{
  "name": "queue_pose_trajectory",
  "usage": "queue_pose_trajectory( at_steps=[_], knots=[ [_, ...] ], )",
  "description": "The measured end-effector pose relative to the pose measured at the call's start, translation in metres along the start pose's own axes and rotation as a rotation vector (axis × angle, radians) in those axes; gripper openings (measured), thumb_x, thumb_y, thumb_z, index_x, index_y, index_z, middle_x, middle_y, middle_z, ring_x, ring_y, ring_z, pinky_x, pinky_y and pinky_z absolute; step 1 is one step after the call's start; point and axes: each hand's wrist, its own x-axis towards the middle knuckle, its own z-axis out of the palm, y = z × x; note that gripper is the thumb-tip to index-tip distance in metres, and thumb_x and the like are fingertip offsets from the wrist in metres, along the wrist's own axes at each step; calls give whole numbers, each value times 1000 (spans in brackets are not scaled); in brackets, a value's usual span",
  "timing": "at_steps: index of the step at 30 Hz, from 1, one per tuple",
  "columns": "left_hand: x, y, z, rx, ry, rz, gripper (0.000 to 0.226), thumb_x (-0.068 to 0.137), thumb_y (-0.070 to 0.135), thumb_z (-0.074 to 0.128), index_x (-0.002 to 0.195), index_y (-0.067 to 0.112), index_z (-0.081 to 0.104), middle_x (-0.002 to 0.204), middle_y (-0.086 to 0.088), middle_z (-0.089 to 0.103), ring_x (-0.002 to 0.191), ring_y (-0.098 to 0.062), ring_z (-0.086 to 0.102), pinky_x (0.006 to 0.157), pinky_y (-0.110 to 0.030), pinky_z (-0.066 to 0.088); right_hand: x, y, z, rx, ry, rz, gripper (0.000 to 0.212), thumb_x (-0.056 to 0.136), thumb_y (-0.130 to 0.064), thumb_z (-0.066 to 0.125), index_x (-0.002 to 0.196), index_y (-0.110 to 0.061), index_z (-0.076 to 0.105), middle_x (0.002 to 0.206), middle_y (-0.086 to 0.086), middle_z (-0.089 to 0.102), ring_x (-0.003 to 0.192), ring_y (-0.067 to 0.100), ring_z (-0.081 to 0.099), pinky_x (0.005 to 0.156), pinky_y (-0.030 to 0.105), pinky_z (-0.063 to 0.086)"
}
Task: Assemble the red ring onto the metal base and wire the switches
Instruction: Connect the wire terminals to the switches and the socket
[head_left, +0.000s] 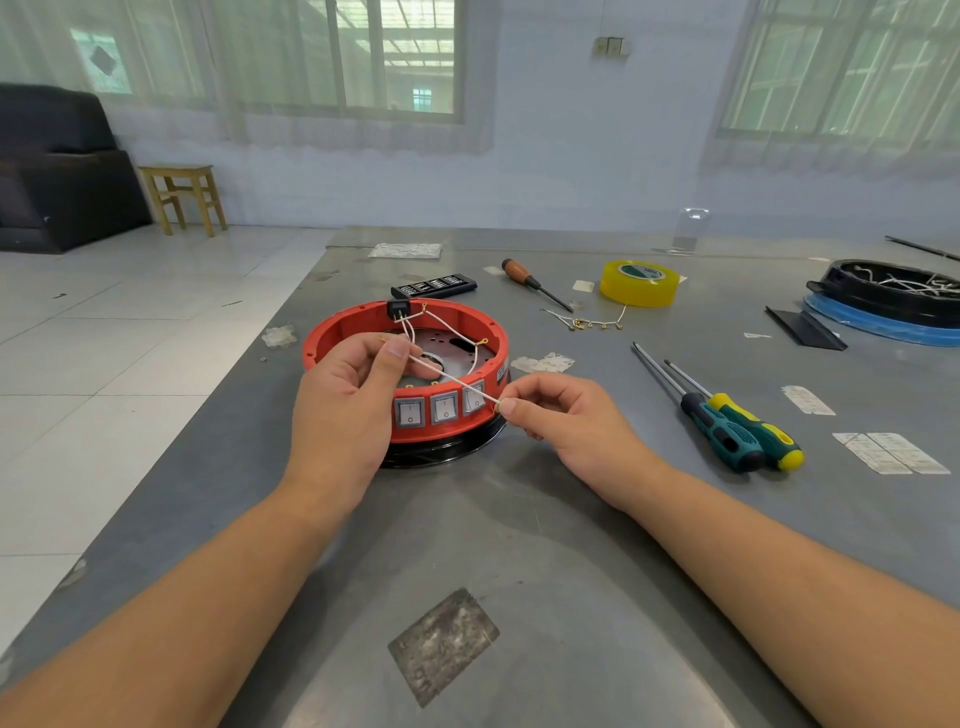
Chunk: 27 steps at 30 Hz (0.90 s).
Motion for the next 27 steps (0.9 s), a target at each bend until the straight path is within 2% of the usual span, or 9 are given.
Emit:
queue_pose_trajectory(
  at_steps=[4,8,12,14,16,18,20,24,27],
  knots=[
    [1,-2,0,47,-22,-21,29,107,38,55,89,28,75,93,23,77,94,8,69,84,-27,53,1,1,-1,-19,-24,-11,18,94,-19,73,87,-35,78,88,-10,73,81,3,64,72,15,50],
    [3,-4,0,54,-28,-10,25,107,36,57,94,25,75,87,16,78,88,3,72,80,-22,51,0,2,-2,-70,-39,-29,14,94,-19,73,88,-31,78,91,-2,74,85,9,66,79,19,54],
    [2,-3,-3,73,-24,43,21,106,36,59,96,25,74,84,15,78,86,4,72,81,-25,53,-2,4,-1,-97,-60,-29,8,94,-20,74,95,-27,78,95,5,74,90,25,67,85,30,55],
    [3,-5,-6,108,-53,71,20,106,44,58,97,33,73,87,17,78,95,0,72,90,-34,57,-2,5,0,-135,-72,-26,9,95,-22,73,99,-28,78,94,4,74,86,20,66,80,26,54],
    [7,-8,-12,224,-99,101,26,101,62,53,101,42,70,95,23,77,114,-13,68,108,-46,48,-1,5,1,-152,-68,-23,7,95,-24,73,97,-29,78,92,2,74,80,11,63,73,21,53],
    [12,-14,-19,419,-162,172,35,95,71,42,102,47,67,104,30,71,125,-15,56,114,-38,27,0,4,-2,-84,-25,-2,9,95,-22,73,93,-30,78,87,1,74,74,6,62,67,18,52],
    [15,-18,-28,599,-241,264,31,95,68,40,101,49,63,109,32,64,124,-1,50,109,-33,17,2,4,-4,7,32,38,12,95,-17,73,92,-27,78,79,0,71,68,6,61,61,18,50],
    [19,-28,-42,790,-391,348,32,93,64,45,115,45,59,119,22,62,127,-5,50,111,-35,16,7,5,-8,215,106,127,13,94,-9,71,89,-20,75,76,4,71,65,13,62,58,25,47],
    [20,-27,-40,722,-292,334,34,93,63,42,112,43,60,120,21,59,129,-4,45,110,-33,17,8,6,-11,274,106,181,6,94,-10,72,92,-16,73,82,8,74,68,14,66,59,23,51]
  ],
)
